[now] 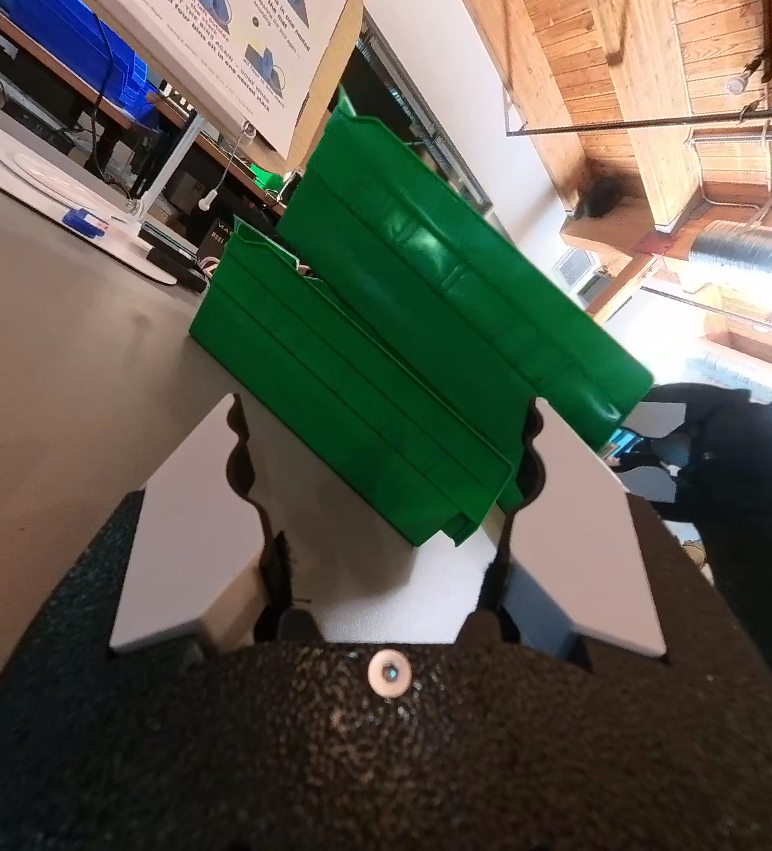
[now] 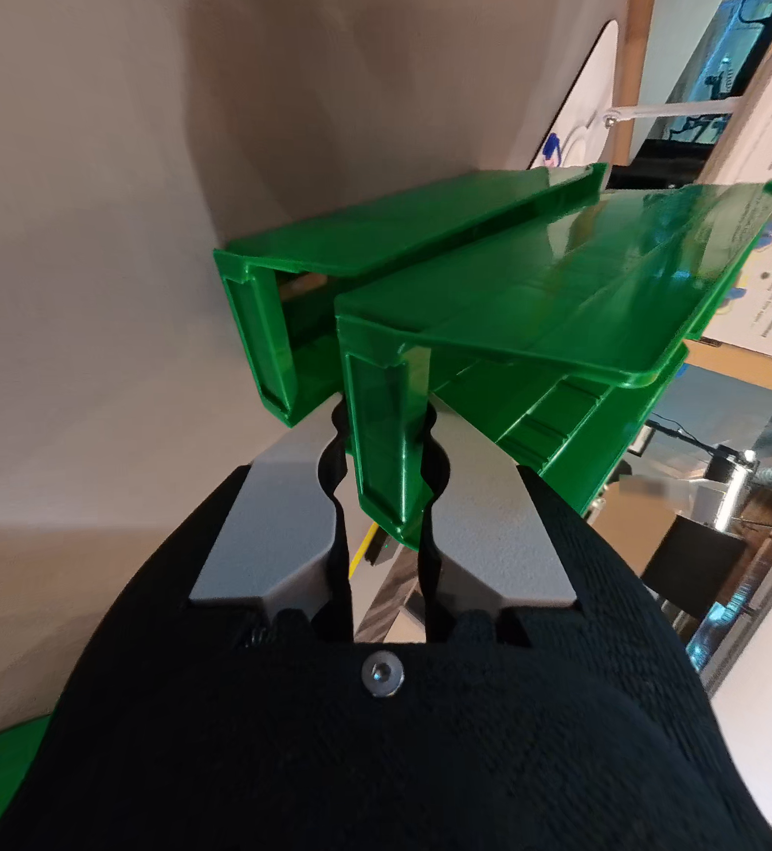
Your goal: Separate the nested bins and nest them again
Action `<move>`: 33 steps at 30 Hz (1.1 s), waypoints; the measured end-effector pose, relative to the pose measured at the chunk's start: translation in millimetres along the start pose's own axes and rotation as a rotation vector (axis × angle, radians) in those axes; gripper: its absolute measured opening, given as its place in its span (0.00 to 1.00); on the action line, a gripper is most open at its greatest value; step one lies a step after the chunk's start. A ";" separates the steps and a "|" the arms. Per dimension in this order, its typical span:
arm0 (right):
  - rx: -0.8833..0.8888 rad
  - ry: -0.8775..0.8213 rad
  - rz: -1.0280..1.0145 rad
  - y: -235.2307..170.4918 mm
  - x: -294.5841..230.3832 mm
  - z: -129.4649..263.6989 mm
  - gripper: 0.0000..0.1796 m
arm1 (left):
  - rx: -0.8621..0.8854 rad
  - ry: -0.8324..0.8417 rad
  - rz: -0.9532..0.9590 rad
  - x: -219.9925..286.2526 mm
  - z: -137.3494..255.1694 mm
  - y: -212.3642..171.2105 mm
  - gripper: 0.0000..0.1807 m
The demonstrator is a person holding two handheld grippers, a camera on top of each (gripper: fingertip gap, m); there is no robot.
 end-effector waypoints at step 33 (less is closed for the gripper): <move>0.014 0.078 0.026 11.4 -27.6 -44.6 0.15 | 0.000 -0.006 0.011 -0.8 -0.1 0.3 0.64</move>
Point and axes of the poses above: each gripper's, where its closed fingertips meet, z back along the fingers, y out of its top, x = y × z across the jaws, the point moved 1 cm from there along z, back along the fingers, and after that the axes turned 7 degrees about -x, right-handed, at the moved point
